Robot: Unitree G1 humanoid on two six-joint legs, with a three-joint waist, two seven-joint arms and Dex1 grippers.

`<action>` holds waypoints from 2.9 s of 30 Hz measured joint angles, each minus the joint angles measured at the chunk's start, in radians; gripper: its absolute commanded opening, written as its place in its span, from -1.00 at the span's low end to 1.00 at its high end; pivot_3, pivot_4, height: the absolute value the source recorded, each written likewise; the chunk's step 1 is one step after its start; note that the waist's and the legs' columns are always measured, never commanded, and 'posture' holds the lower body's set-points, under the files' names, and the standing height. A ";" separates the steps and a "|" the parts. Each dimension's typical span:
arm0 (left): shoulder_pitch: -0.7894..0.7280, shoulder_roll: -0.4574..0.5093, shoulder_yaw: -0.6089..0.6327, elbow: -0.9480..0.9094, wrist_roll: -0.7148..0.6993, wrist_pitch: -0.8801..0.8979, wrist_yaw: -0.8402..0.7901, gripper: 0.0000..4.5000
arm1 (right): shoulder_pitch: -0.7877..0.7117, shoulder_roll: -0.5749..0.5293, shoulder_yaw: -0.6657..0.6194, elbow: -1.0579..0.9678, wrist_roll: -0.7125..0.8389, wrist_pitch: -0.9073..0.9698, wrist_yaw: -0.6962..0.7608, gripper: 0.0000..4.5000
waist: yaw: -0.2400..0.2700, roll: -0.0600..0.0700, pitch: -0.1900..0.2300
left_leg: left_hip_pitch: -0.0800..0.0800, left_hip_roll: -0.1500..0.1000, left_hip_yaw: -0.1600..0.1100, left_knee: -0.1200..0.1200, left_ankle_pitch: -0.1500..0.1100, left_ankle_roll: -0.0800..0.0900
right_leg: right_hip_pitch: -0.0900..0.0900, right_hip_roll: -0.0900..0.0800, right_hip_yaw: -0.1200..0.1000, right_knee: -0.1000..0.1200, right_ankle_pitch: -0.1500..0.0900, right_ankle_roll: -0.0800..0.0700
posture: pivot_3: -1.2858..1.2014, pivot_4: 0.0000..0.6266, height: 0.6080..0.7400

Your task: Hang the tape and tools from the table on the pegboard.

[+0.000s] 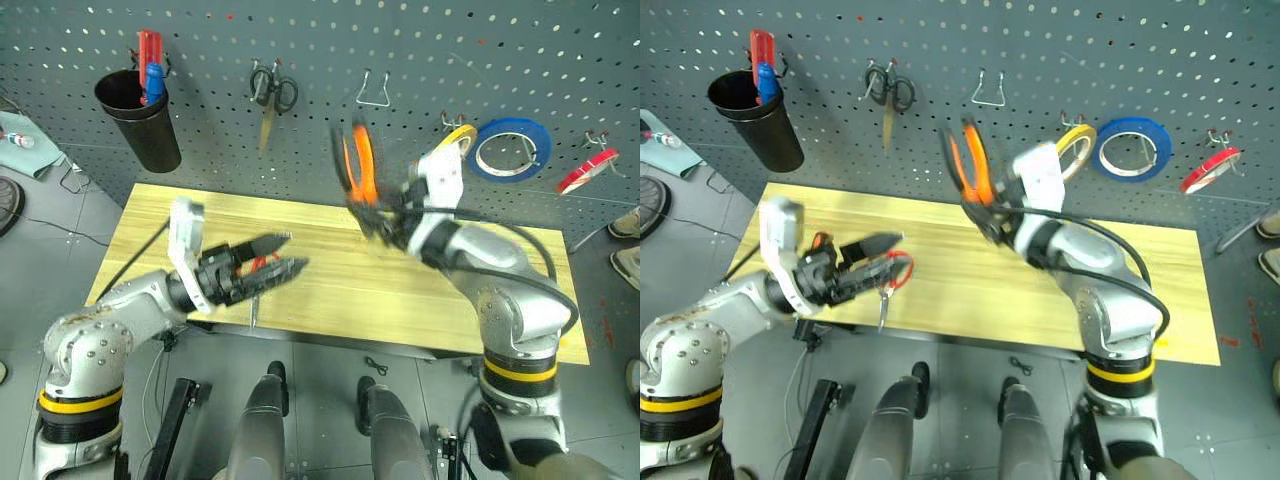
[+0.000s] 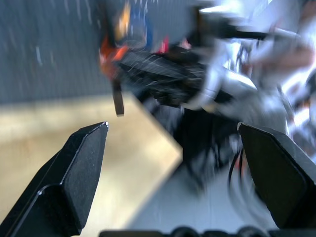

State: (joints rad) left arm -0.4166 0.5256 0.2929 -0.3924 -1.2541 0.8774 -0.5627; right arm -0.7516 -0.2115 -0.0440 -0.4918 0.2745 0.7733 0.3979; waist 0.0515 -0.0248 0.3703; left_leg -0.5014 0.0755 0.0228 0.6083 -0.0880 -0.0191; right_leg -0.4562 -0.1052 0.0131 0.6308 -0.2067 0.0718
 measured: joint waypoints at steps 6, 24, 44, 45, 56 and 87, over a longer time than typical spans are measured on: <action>-0.146 -0.105 0.050 0.071 -0.085 -0.076 0.207 1.00 | -0.210 0.033 0.023 0.323 -0.177 -0.414 -0.164 -0.11 | 0.017 -0.001 0.000 | -0.002 -0.002 0.000 -0.001 0.004 -0.001 | 0.001 0.000 0.001 -0.002 0.005 -0.004 | 0.17 0.16 1.00; -0.241 -0.158 -0.027 0.168 0.059 -0.158 0.176 1.00 | -0.355 0.020 0.018 1.059 -0.342 -1.080 -0.342 -0.11 | 0.017 -0.002 0.000 | -0.002 -0.002 0.000 -0.010 0.007 -0.006 | -0.003 0.000 0.000 -0.002 0.007 -0.007 | 0.20 0.20 1.00; -0.176 -0.103 -0.047 0.151 0.079 -0.120 0.150 1.00 | -0.159 -0.032 -0.005 0.770 -0.241 -0.873 -0.216 0.98 | 0.017 -0.002 0.000 | -0.002 -0.002 -0.001 -0.011 0.009 -0.005 | -0.002 0.000 -0.001 -0.002 0.007 -0.007 | 0.17 0.21 1.00; -0.155 -0.081 -0.051 0.146 0.092 -0.109 0.147 1.00 | -0.137 -0.051 -0.005 0.721 -0.212 -0.824 -0.177 0.98 | 0.017 -0.002 0.000 | -0.002 -0.002 -0.001 -0.011 0.009 -0.005 | -0.002 0.000 -0.001 -0.002 0.007 -0.007 | 0.17 0.22 1.00; 0.095 0.089 -0.184 0.094 0.435 -0.065 0.226 1.00 | 0.157 -0.351 -0.006 0.203 0.198 -0.196 0.240 0.98 | 0.017 -0.001 0.000 | -0.001 -0.001 -0.001 -0.012 0.009 -0.005 | -0.002 0.000 0.000 -0.003 0.003 -0.015 | 0.11 0.27 1.00; 0.122 -0.174 -0.359 0.249 0.943 0.037 0.435 -0.27 | 0.342 -0.516 0.148 0.313 0.136 -0.406 0.740 1.00 | -0.012 -0.004 0.032 | 0.001 -0.001 0.000 -0.009 0.009 -0.005 | -0.002 -0.001 0.001 -0.001 -0.003 -0.011 | 0.04 0.59 1.00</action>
State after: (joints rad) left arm -0.2950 0.3514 -0.0661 -0.1433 -0.3114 0.9141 -0.1280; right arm -0.4095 -0.7278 0.1042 -0.1783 0.4105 0.3670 1.1374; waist 0.0391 -0.0293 0.4026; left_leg -0.5008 0.0744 0.0231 0.5988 -0.0790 -0.0239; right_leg -0.4587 -0.1063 0.0143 0.6300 -0.2094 0.0612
